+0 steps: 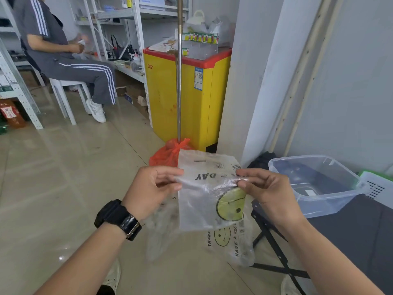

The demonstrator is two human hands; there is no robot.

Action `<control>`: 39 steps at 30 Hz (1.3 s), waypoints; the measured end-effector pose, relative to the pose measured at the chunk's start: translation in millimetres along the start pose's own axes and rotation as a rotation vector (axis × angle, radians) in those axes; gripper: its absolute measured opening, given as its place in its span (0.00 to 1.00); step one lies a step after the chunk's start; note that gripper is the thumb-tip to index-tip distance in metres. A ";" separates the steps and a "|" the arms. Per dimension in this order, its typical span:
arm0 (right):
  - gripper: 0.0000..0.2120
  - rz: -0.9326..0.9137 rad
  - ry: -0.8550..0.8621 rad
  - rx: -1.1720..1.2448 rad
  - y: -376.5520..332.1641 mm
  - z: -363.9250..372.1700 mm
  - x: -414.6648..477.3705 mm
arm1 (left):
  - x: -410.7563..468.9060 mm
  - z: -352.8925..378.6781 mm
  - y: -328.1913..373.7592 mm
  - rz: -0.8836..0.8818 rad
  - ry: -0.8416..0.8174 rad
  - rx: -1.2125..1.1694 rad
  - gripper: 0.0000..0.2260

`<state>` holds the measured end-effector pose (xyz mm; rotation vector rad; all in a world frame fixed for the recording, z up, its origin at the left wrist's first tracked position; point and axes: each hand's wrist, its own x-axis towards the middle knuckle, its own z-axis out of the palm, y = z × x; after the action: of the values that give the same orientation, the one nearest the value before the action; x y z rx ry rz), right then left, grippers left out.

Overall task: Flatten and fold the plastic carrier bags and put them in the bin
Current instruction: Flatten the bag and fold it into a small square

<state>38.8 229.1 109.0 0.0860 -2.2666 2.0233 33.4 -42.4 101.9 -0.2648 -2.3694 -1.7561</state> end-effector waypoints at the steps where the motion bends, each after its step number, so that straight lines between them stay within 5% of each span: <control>1: 0.11 -0.004 -0.004 -0.029 -0.5 -2.1 0.5 | 0.2 0.2 -0.2 0.013 0.026 0.044 0.13; 9: 0.13 0.037 -0.030 -0.110 1.2 -6.1 2.4 | -3.0 4.4 0.5 -0.021 -0.064 0.072 0.13; 12: 0.12 0.047 -0.052 -0.138 2.6 -5.7 3.2 | -3.6 8.3 1.5 -0.020 0.022 0.153 0.12; 17: 0.02 -0.042 -0.086 -0.416 3.2 -7.5 4.4 | -1.4 8.7 -0.8 0.010 0.073 0.232 0.09; 21: 0.05 -0.136 -0.128 -0.463 4.6 -10.9 6.8 | 0.3 7.3 1.7 0.064 0.049 0.343 0.06; 25: 0.05 -0.010 -0.133 -0.070 -1.4 0.6 0.8 | 2.4 8.2 2.7 -0.072 -0.055 -0.023 0.07; 28: 0.09 0.095 -0.092 0.120 0.7 13.8 -5.1 | 1.6 20.6 -0.1 -0.117 0.038 -0.151 0.10; 30: 0.18 0.189 -0.117 0.170 4.3 19.3 -7.1 | 0.9 28.0 -2.3 -0.126 0.094 -0.157 0.10; 33: 0.12 0.205 -0.097 0.144 9.3 23.7 -8.1 | -0.1 31.4 1.9 -0.201 0.129 -0.278 0.04; 39: 0.10 0.161 -0.090 0.225 9.6 23.2 -7.1 | -1.6 29.0 11.2 -0.476 -0.210 -0.742 0.31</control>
<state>43.9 206.9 96.2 0.0117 -2.1490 2.3980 36.6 -11.4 103.6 0.0398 -1.8860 -2.9222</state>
